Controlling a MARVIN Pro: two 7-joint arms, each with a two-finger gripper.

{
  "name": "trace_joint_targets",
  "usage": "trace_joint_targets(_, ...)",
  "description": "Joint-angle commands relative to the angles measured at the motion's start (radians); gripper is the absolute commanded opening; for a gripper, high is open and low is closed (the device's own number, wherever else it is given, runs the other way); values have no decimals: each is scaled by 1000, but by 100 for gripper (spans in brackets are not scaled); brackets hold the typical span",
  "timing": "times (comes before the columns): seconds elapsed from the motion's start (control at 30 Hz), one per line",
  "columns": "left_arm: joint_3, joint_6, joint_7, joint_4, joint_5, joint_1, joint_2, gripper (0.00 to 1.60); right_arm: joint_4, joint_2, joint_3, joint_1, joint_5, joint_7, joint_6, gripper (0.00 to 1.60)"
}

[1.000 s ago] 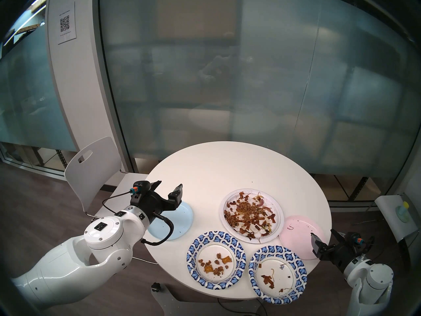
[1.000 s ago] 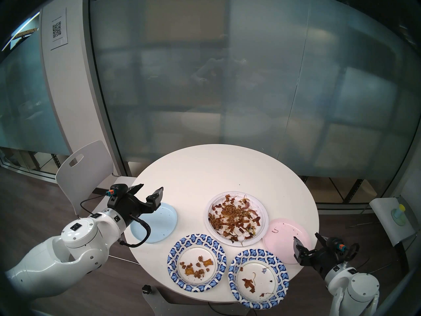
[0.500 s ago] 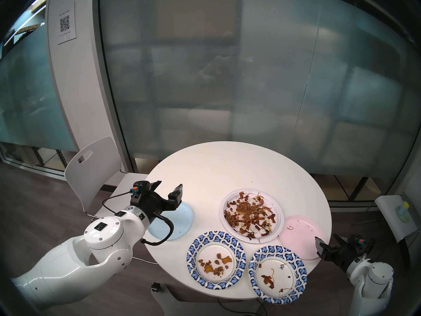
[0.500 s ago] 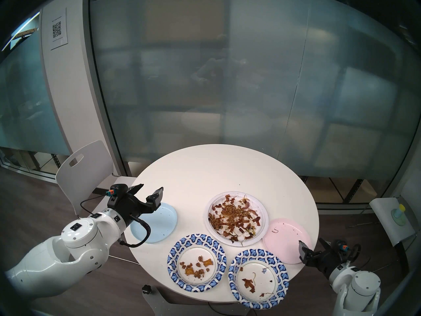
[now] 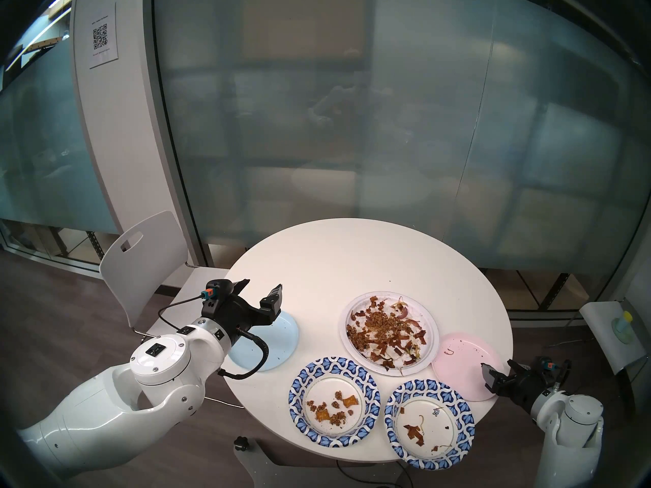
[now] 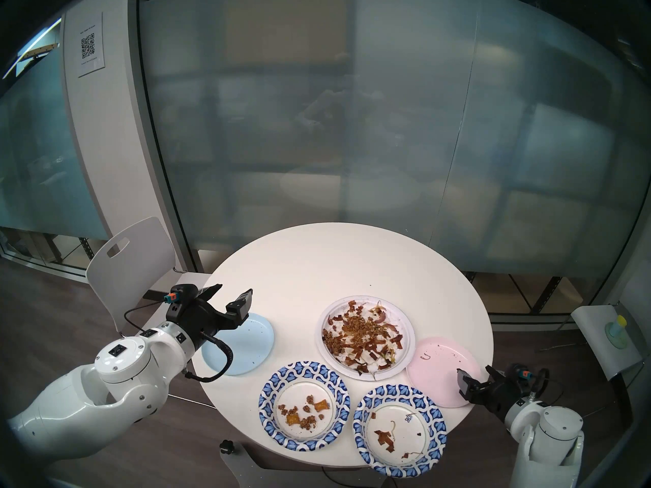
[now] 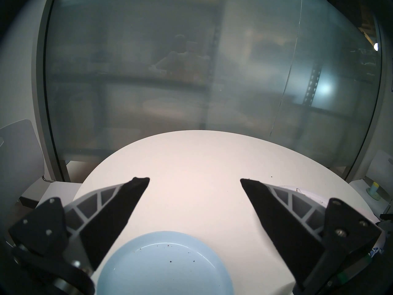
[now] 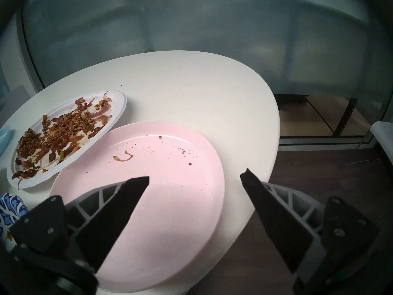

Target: Stack the plates into one stack

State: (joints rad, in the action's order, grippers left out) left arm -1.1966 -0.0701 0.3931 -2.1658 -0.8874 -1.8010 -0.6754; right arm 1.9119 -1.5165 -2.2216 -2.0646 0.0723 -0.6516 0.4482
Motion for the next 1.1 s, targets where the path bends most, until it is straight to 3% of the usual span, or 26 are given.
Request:
trace_joint_targets(0.0, -7, 4, 1, -13, 2, 4, 1, 160, -6, 38, 2, 48, -17, 16, -2, 160)
trace_joint_targets(1.07, -7, 5, 2, -14, 2, 4, 1, 160, -123, 64, -2, 92, -20, -23, 12, 160)
